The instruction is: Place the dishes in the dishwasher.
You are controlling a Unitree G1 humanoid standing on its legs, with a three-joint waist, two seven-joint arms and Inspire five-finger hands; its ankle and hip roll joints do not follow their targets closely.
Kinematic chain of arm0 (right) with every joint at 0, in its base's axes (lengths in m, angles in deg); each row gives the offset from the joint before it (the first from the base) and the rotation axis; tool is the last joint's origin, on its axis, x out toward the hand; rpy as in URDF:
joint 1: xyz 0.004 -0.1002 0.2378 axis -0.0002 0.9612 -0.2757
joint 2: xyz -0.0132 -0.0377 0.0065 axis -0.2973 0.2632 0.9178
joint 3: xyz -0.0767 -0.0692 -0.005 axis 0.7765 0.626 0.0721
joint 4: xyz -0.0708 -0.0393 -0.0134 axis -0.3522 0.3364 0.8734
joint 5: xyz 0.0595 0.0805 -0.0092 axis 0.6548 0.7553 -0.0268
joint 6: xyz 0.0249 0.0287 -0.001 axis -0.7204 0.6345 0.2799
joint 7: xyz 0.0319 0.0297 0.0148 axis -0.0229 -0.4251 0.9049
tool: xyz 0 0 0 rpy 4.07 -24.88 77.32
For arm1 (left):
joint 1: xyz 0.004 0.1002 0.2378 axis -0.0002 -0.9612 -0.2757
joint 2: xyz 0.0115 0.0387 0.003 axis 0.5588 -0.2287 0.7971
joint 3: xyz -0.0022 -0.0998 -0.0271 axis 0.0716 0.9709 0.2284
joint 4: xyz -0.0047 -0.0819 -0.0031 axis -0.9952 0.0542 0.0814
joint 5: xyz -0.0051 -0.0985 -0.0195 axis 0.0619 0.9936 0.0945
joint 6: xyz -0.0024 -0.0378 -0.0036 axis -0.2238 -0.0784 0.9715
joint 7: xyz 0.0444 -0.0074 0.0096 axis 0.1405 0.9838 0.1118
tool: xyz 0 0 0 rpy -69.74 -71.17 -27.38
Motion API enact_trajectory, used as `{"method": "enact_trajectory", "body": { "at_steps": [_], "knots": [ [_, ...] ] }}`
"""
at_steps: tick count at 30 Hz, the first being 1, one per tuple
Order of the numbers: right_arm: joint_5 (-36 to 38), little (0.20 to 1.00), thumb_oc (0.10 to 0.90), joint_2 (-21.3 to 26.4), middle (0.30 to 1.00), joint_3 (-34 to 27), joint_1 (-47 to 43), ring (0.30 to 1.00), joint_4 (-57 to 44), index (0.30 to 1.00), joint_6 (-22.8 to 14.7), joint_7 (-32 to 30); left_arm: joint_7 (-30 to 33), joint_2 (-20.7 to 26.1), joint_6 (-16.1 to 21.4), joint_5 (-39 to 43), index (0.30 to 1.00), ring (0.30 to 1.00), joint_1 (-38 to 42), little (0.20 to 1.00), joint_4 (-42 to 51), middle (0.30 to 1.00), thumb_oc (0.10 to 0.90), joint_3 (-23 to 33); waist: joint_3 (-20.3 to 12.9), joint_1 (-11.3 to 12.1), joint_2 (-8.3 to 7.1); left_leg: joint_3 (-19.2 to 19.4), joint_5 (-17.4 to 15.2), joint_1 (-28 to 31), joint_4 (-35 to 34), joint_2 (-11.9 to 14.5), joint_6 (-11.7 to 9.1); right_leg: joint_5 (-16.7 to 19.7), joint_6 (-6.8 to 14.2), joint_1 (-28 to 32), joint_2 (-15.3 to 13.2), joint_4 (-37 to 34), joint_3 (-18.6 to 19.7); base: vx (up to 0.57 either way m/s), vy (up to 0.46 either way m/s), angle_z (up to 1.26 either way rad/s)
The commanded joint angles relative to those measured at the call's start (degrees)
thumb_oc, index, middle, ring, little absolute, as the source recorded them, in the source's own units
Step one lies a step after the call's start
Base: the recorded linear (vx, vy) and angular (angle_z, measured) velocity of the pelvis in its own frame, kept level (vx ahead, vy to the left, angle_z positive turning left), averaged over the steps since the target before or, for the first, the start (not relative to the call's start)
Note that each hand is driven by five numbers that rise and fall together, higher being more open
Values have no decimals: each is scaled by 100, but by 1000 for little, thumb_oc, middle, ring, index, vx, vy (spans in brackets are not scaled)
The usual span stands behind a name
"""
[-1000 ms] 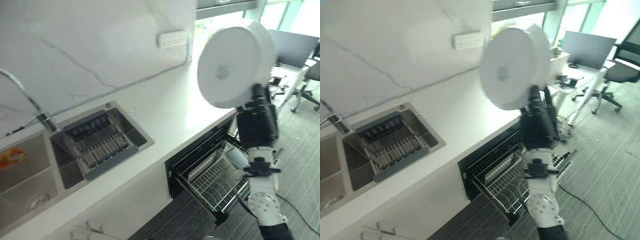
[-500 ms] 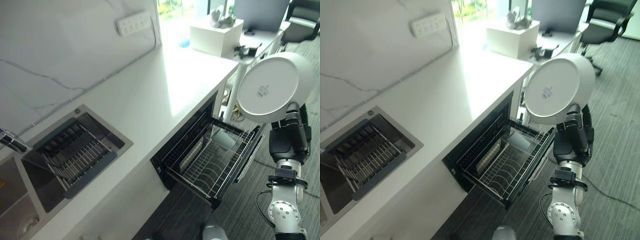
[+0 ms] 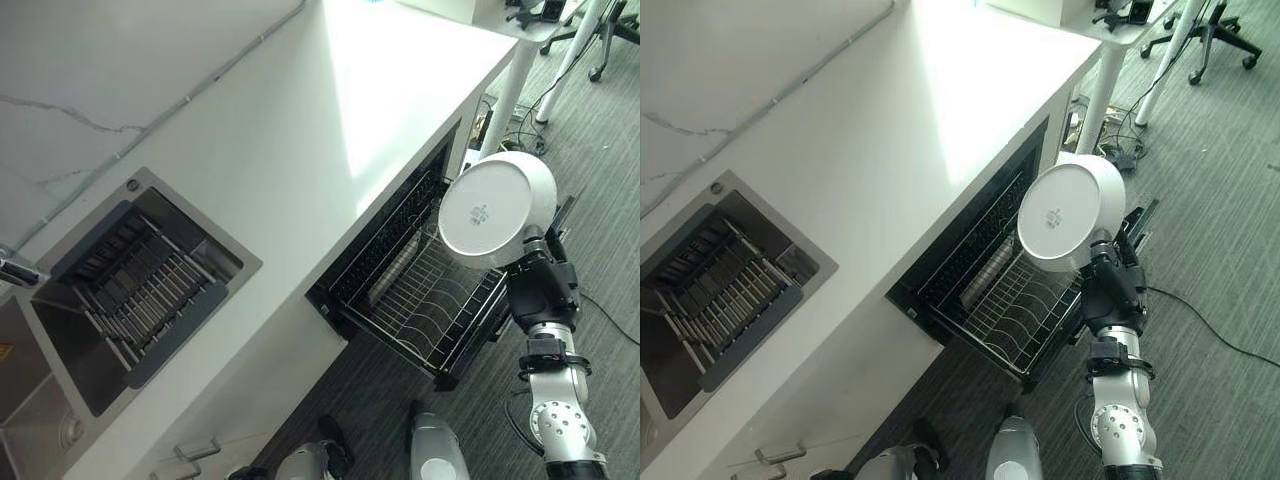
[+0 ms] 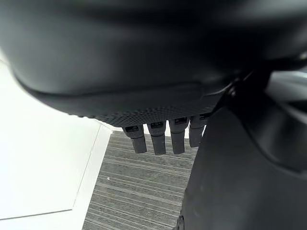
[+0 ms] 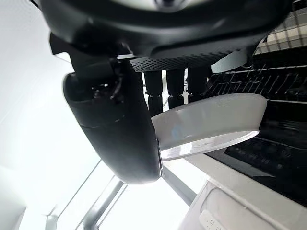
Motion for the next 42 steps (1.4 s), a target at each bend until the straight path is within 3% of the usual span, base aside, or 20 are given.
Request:
{"method": "enact_trajectory", "body": {
  "at_steps": [1, 3, 7, 17, 22, 25, 27, 29, 31, 34, 35, 42],
  "knots": [
    [-49, 300, 400, -84, 300, 59, -609, 300, -532, 300, -453, 774, 183, 23, 728, 73, 900, 900, 881, 900, 287, 900, 800, 91, -58, -49, -318, -727, -986, -298, 749, 101, -12, -153, 317, 527, -108, -594, -268, -77, -68, 10],
    [-134, 300, 400, -146, 300, 204, -658, 300, -398, 300, -557, 776, 223, -24, 1013, 160, 900, 900, 985, 900, 145, 900, 800, -23, 26, -33, -354, -744, -974, -369, 749, 108, 5, -142, 304, 472, -79, -594, -284, -92, -48, 8],
    [-553, 300, 400, -201, 300, 359, -744, 300, -325, 300, -668, 488, 319, -24, 1181, 71, 900, 900, 1000, 900, 362, 900, 800, -213, 243, 58, -329, -838, -935, -458, 749, 72, 18, -137, 262, 460, -34, -594, -310, -49, 4, 8],
    [-1932, 300, 400, 127, 300, 586, -1015, 300, 119, 300, -811, -35, 331, 239, 1005, -669, 900, 900, 1092, 900, 681, 900, 800, -520, 513, 207, -300, -1016, -863, -625, 749, 17, 20, -127, 213, 394, 63, -594, -345, -15, 9, 7],
    [-3329, 300, 400, 457, 300, 829, -1489, 300, 312, 300, -989, -711, 454, 313, 912, -944, 900, 900, 1286, 900, 581, 900, 800, -681, 656, 319, -274, -1113, -797, -783, 749, 31, -2, -100, 199, 276, 107, -571, -384, -48, 9, 11],
    [-3973, 300, 400, 615, 300, 881, -1732, 300, 338, 300, -958, -1002, 490, 353, 900, -1024, 900, 900, 1364, 900, 533, 900, 800, -694, 696, 359, -271, -1138, -773, -850, 749, 31, -22, -118, 191, 211, 106, -524, -408, -35, 4, 7],
    [-4665, 300, 400, 794, 300, 981, -1996, 300, 342, 300, -844, -1463, 488, 375, 918, -1040, 900, 900, 1462, 900, 466, 900, 800, -702, 743, 396, -261, -1169, -740, -915, 749, 27, -39, -134, 178, 126, 105, -448, -414, -40, 10, 14],
    [-5877, 300, 400, 1101, 300, 1077, -2314, 300, 425, 300, -671, -2223, 522, 430, 1032, -1537, 900, 900, 1501, 900, 474, 900, 800, -739, 814, 449, -229, -1216, -704, -1004, 749, 6, -64, -169, 156, 10, 102, -340, -421, -38, 31, 16],
    [-6330, 300, 400, 1263, 300, 1134, -2447, 300, 481, 300, -553, -2451, 531, 508, 1073, -1721, 900, 900, 1508, 900, 506, 900, 800, -849, 841, 454, -215, -1215, -692, -1032, 749, 4, -76, -176, 160, -30, 95, -311, -417, -16, 34, 2],
    [-6766, 300, 400, 1525, 300, 1252, -2638, 300, 624, 300, -421, -2782, 567, 597, 1087, -2026, 900, 900, 1565, 900, 546, 900, 800, -978, 877, 469, -199, -1220, -680, -1090, 749, 4, -76, -189, 174, -113, 91, -255, -411, -15, 20, 1],
    [-6980, 300, 400, 1674, 300, 1296, -2757, 300, 726, 300, -358, -2941, 566, 718, 1131, -2486, 900, 900, 1638, 900, 641, 900, 800, -1165, 895, 467, -186, -1208, -680, -1128, 749, 11, -81, -189, 186, -142, 93, -259, -416, -44, 30, 2],
    [-7415, 300, 400, 2047, 300, 1441, -3004, 300, 884, 300, -50, -3104, 411, 1100, 1130, -3785, 900, 900, 1918, 900, 1069, 900, 800, -1758, 957, 404, -167, -1173, -702, -1186, 749, -8, -83, -214, 245, -249, 73, -197, -372, -9, 9, 0]
  ]
}}
